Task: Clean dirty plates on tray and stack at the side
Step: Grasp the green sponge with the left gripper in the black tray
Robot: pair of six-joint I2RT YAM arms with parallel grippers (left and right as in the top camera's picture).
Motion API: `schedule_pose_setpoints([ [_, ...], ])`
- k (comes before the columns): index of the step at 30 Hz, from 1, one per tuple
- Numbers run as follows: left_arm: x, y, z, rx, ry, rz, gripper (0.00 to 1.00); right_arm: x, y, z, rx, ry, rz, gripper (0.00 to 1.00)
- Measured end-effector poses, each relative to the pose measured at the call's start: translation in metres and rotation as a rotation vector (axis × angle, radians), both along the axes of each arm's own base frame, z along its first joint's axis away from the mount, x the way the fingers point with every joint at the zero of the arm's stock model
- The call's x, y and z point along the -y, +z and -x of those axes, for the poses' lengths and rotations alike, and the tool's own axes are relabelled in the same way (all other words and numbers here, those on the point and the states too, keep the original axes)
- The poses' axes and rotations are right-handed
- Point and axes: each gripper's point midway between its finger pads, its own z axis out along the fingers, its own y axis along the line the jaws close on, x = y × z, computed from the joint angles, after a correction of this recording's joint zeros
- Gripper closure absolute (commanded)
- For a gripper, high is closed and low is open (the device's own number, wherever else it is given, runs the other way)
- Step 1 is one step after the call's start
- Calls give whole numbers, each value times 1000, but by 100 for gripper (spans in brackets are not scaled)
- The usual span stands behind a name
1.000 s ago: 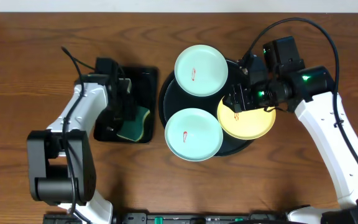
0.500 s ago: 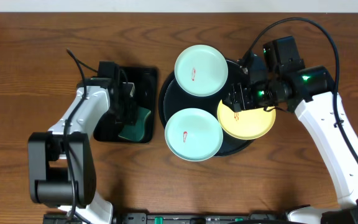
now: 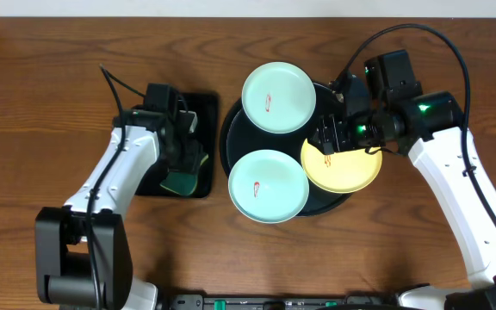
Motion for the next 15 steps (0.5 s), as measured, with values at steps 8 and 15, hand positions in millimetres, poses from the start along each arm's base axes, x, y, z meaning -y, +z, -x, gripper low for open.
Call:
schedule_pose_setpoints([
  [8,-11,-11,-1,20,12,-68,19,0,0,0,0,0,0,27],
  [15,-4,-16,7,3,-21,-80,19,0,0,0,0,0,0,27],
])
